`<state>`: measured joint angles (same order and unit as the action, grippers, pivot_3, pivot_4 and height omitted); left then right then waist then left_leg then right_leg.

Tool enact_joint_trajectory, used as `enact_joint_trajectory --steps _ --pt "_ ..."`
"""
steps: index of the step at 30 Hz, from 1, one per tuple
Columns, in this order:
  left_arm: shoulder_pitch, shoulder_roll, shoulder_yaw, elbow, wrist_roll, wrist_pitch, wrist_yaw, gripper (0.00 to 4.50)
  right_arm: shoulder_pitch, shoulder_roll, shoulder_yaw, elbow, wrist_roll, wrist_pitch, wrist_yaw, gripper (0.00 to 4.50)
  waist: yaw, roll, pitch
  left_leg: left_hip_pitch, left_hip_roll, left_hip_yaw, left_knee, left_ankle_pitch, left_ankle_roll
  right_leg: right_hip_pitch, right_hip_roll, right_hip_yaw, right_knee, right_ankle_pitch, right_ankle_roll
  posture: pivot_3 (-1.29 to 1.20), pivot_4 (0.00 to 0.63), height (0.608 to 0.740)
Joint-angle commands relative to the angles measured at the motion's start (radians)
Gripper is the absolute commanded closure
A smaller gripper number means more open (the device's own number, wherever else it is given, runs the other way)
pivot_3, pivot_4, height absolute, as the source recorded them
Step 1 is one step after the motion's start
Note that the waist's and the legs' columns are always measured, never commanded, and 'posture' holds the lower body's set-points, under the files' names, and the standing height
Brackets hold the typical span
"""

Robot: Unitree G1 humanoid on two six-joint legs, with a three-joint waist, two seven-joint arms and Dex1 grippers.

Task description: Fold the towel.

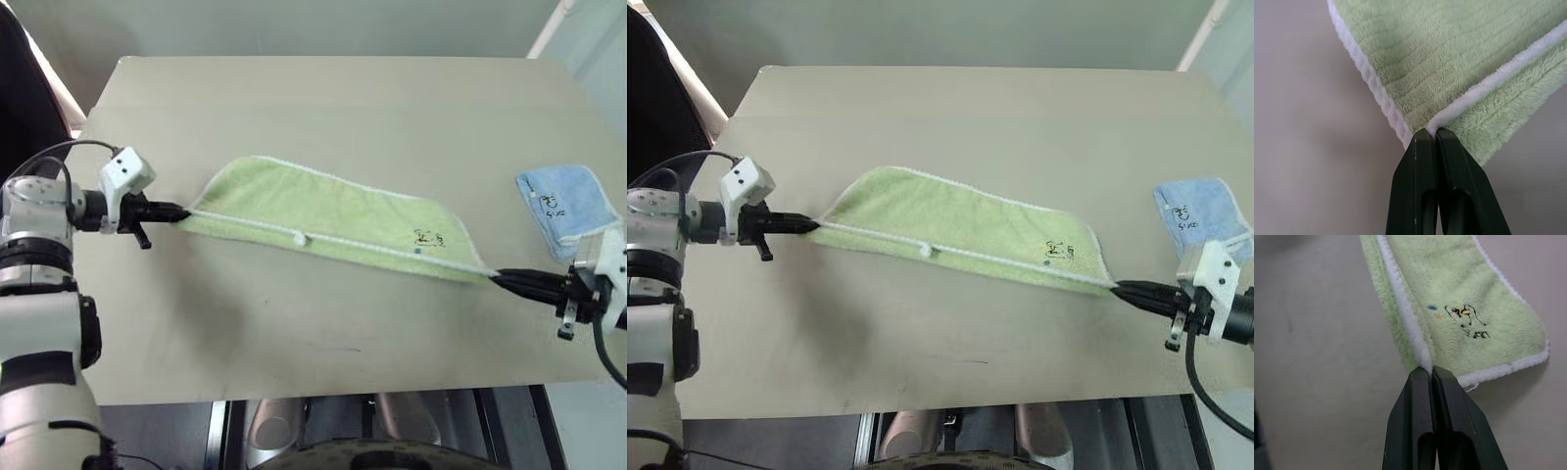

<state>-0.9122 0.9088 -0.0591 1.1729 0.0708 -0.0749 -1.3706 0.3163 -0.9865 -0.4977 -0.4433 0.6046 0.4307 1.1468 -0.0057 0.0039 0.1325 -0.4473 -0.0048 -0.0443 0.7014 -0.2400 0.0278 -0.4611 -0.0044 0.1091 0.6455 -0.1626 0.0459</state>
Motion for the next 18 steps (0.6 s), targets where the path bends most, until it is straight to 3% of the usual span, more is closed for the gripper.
enact_joint_trajectory --steps 1,7,15,18 --pt "0.038 0.127 0.006 -0.019 0.034 0.011 0.039 4.46 0.044 -0.01 -0.14 0.023 -0.01 0.021 0.013 4.5 0.0 0.0 0.0 0.0 0.0 0.0 0.0 0.0 0.0 0.0 0.0 0.0 0.0 0.0 0.0 0.0 0.15 0.728" --pt "0.073 0.173 0.023 -0.069 0.012 0.002 0.025 4.46 0.103 -0.023 -0.158 0.026 -0.043 -0.022 0.086 4.5 -0.003 -0.002 -0.003 -0.001 0.0 -0.001 -0.001 -0.002 -0.004 -0.003 0.001 0.0 0.0 -0.001 -0.002 0.0 0.15 0.728" --pt "0.052 0.122 0.041 -0.021 -0.027 -0.032 -0.012 4.46 -0.078 0.011 -0.079 0.01 0.023 0.037 -0.003 4.5 0.001 -0.003 -0.004 -0.001 0.0 -0.002 -0.001 -0.001 -0.002 -0.003 0.001 0.0 0.0 0.001 -0.005 0.0 0.15 0.728" --pt "0.041 0.096 0.034 -0.036 -0.03 -0.016 -0.026 4.46 -0.168 -0.058 -0.007 -0.03 0.096 0.257 -0.089 4.5 0.0 -0.003 -0.004 -0.002 -0.001 -0.002 -0.001 -0.001 -0.002 -0.003 0.002 0.0 0.0 0.001 -0.005 0.0 0.15 0.728"
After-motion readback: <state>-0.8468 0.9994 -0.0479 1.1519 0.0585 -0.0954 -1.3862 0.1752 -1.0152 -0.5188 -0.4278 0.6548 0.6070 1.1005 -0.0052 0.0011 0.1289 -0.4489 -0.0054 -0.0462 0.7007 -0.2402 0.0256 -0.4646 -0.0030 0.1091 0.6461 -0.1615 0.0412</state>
